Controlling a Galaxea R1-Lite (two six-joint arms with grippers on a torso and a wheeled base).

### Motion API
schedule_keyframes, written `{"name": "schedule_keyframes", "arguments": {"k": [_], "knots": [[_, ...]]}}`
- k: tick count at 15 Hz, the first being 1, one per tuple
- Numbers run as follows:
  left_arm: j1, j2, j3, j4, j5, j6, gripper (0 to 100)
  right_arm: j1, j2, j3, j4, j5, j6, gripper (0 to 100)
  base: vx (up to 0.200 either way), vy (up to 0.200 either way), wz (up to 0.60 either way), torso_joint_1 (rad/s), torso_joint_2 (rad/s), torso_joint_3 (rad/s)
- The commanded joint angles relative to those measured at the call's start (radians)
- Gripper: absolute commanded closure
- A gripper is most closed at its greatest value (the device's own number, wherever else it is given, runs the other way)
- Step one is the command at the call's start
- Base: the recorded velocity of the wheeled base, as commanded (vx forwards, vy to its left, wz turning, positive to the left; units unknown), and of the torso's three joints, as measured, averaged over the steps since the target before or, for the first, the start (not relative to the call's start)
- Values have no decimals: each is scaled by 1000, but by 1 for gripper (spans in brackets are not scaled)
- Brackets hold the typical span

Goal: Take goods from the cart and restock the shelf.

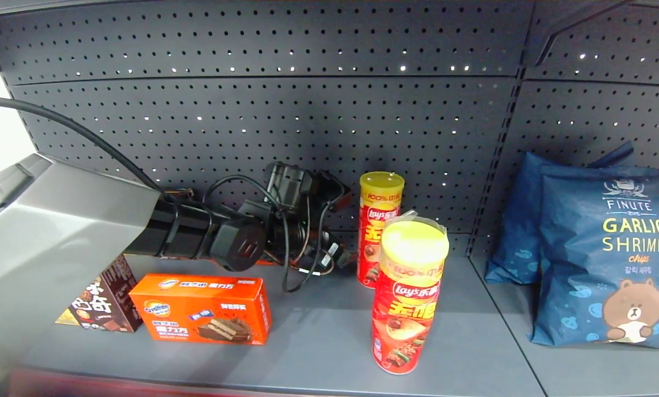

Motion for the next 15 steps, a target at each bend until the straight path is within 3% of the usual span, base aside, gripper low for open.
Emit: {"name": "schedule_keyframes", "arguments": {"k": [1, 11, 15], "knots": [[-2, 3, 0, -1, 0, 0, 0, 1, 2, 0, 0, 0, 0, 0, 0, 0, 0, 0, 0, 0], [-17, 15, -6, -1, -5, 0, 0, 1, 2, 0, 0, 0, 0, 0, 0, 0, 0, 0, 0, 0], [17, -14, -8, -29, 2, 2, 0, 1, 2, 0, 0, 0, 0, 0, 0, 0, 0, 0, 0, 0]]}}
